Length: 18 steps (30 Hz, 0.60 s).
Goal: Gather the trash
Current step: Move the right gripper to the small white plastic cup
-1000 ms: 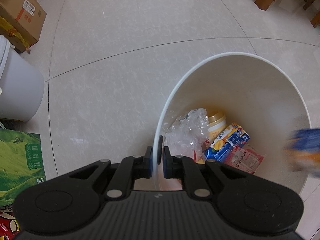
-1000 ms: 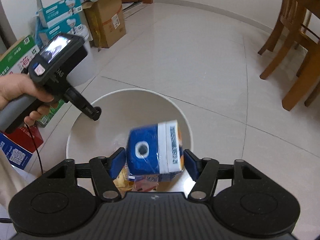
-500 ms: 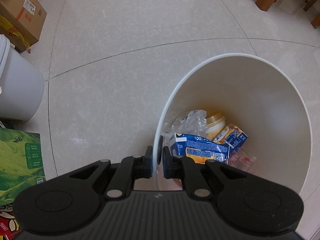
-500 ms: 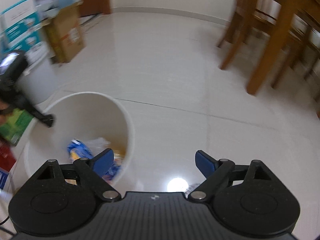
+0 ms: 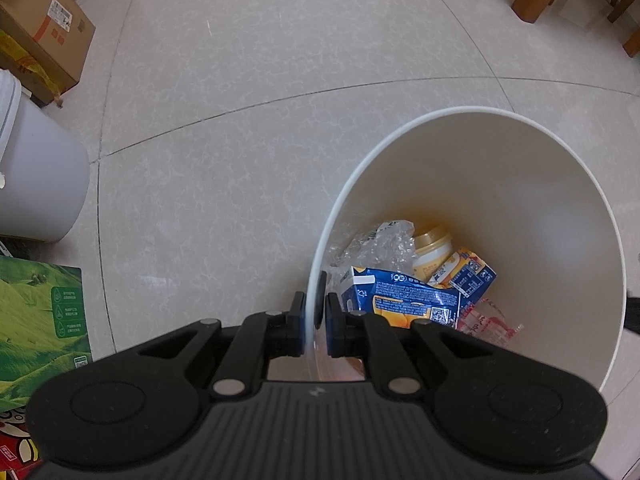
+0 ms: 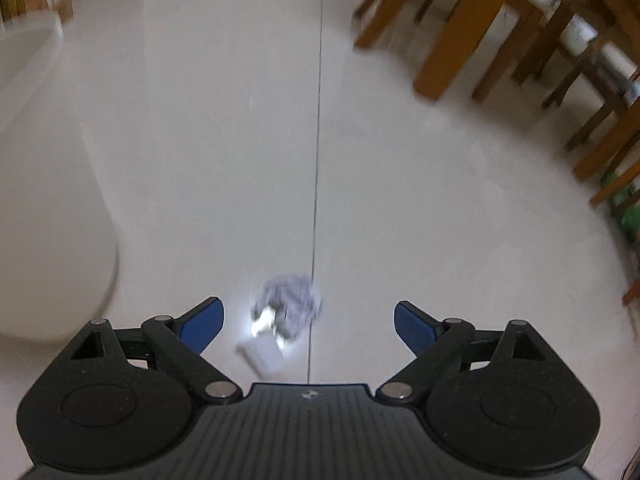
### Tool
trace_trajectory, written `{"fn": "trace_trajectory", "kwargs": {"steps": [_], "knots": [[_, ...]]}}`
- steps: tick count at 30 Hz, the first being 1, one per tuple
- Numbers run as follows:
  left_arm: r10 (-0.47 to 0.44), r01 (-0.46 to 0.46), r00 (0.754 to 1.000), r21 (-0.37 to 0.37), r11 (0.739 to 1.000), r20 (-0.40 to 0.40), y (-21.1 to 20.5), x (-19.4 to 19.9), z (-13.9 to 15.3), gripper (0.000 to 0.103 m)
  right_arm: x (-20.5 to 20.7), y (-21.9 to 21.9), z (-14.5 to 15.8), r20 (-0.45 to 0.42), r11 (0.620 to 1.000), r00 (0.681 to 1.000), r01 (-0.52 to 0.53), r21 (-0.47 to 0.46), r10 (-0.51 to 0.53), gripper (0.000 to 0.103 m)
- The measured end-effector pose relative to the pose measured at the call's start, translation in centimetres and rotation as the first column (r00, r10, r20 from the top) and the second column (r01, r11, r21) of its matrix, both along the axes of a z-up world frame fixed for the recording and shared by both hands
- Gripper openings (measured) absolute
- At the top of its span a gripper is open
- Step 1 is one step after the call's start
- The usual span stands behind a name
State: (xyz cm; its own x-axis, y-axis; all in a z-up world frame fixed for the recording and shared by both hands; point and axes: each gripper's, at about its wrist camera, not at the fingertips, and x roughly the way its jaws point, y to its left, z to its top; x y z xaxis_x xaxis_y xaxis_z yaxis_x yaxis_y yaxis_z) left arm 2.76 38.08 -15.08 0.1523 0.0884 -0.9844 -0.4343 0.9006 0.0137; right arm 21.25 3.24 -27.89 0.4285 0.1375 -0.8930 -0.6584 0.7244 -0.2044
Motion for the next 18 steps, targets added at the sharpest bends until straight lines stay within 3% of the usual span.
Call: {"fn": "trace_trajectory", "kwargs": {"steps": [8, 18], "knots": [[0.0, 0.001, 1.0, 0.006, 1.0, -0.004, -0.2, 0.1, -0.1, 0.008, 1.6, -0.3, -7.9, -0.141, 0.997, 0.988, 0.068, 0.02, -0.064, 0.095], [-0.006, 0.006, 1.0, 0.019, 1.0, -0.009, -0.4, 0.1, -0.2, 0.008, 3.0, 1.3, -11.9, -0.172, 0.997, 0.982, 0.082, 0.011, -0.079, 0.095]]}}
